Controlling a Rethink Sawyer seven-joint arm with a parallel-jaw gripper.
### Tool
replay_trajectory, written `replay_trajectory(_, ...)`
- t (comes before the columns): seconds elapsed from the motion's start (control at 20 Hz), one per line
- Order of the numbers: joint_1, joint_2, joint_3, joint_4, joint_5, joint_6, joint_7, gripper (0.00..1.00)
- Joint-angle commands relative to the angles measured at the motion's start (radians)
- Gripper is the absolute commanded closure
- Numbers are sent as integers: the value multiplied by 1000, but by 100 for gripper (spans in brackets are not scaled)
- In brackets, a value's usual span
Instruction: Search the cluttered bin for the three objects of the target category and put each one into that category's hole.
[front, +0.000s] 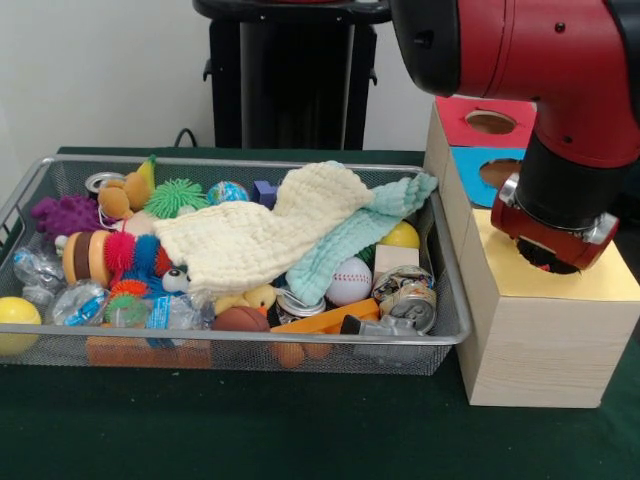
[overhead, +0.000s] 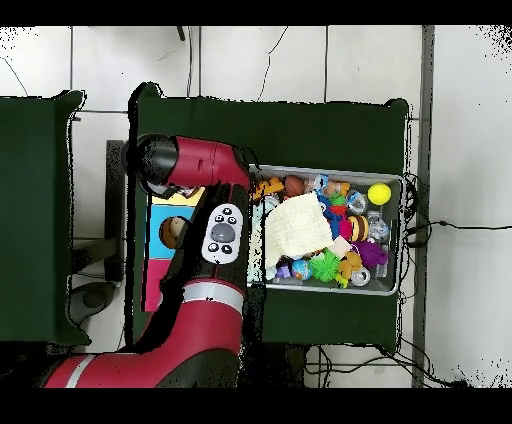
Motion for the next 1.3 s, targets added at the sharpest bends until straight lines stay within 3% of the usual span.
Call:
replay_trajectory(0.05, 0, 12, 92, -6, 52, -1, 196, 100)
replay_trajectory(0.5, 20, -9, 66, -8, 50, 12, 181, 100)
replay_trajectory(0.55, 21, -11, 63, -2, 49, 6, 179, 0)
replay_trajectory(1.3, 19, -8, 69, 7, 49, -16, 169, 0)
